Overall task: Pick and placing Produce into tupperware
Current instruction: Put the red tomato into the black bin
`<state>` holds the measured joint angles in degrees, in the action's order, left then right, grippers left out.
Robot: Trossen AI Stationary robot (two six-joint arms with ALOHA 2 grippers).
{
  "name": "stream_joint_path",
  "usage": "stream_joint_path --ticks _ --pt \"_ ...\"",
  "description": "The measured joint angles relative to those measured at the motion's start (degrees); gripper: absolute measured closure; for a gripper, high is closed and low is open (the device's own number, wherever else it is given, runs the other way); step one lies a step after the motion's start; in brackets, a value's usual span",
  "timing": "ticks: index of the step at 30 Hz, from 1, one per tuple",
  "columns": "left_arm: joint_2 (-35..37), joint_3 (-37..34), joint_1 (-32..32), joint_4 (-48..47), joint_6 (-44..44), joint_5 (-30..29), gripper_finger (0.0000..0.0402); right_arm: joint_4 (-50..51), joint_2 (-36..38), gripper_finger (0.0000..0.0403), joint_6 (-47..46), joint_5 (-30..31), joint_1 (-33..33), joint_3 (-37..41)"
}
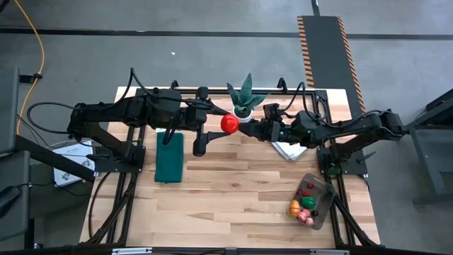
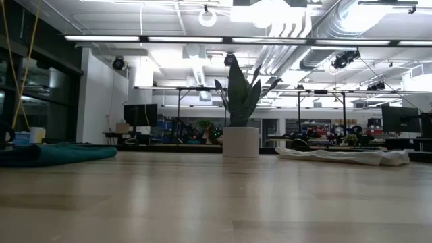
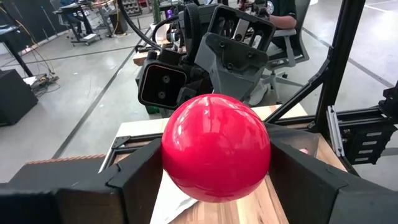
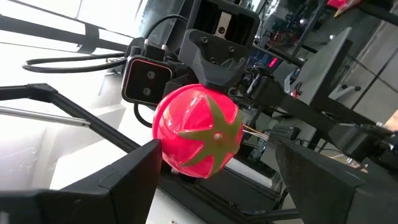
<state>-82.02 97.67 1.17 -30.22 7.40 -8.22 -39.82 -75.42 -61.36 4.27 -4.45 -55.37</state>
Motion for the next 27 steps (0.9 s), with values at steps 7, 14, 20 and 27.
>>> stream_joint_path --ticks 7,14,20,27 --pt "0.0 0.0 0.0 0.3 0.4 0.0 0.0142 -1.5 0.0 0.01 1.9 -0.3 0.0 0.0" --pt "0.0 0.0 0.0 0.2 1.2 0.0 0.0142 -3.2 -0.1 0.01 2.4 -1.3 0.0 0.0" --pt "0.0 0.0 0.0 0.1 1.2 0.0 0.0142 -5.2 -0.1 0.01 1.8 -1.3 0.0 0.0" --pt "0.0 0.0 0.0 0.0 1.3 0.0 0.0142 -2.5 -0.1 0.0054 0.0 0.5 0.0 0.0"
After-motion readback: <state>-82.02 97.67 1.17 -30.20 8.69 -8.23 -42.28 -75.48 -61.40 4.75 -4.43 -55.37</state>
